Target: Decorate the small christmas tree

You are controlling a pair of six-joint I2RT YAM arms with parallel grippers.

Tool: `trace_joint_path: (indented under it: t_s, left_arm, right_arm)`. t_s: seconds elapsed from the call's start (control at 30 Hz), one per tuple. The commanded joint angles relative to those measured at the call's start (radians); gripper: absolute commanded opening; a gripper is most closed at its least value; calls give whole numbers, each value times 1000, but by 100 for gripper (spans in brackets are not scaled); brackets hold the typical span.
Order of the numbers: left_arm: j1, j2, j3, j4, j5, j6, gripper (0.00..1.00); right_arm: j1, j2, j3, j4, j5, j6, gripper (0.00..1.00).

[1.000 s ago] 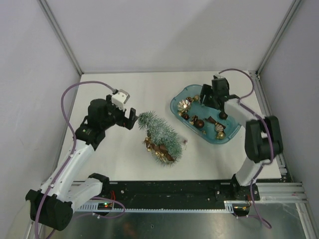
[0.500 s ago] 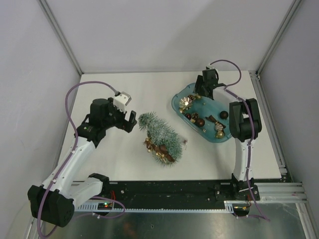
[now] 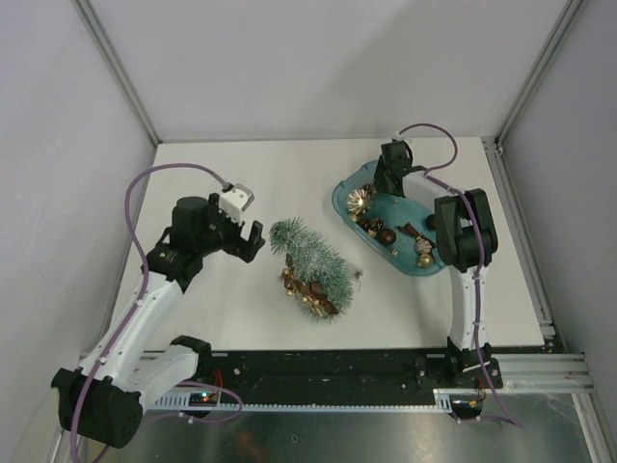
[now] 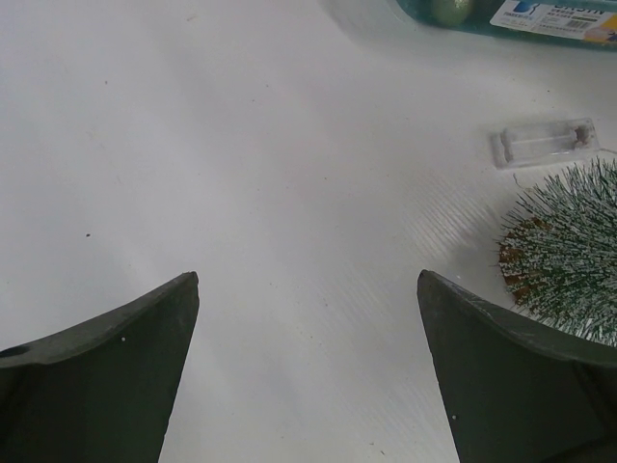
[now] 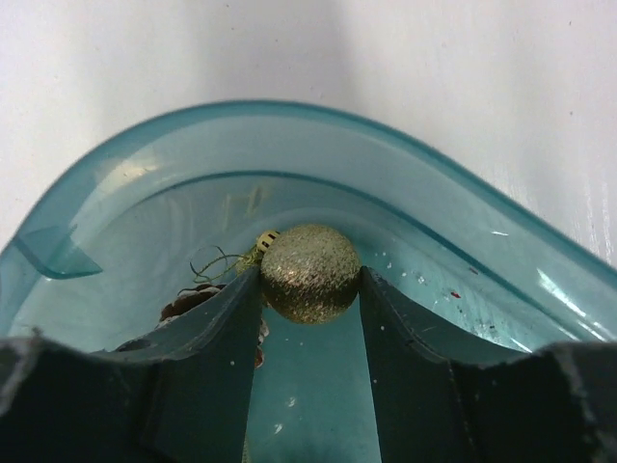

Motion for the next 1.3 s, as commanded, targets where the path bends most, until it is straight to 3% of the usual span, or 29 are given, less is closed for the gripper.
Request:
trace_joint_path:
  t_s: [0.0,0.2,0.67,0.93,1.27]
  left_arm:
    - [9,-38,-19,10,26,8,100]
    - [9,-51,-29,13,52,-6,100]
    - [9,-79,-27,18,115,-20,100]
    - [9,-83,-10,20,151,-26,100]
    - [8,-76,6,20,224,-45,100]
  right_arm:
    - [13,-22,-30,26,53,25,47]
    - [13,-130,-128,52,73,24,35]
    - [63,-693,-443,-14,76,-9,34]
    - [102,-1068,-634,-100,-71,33,35]
    - [188,-1401,-705,-220,-322,37,37]
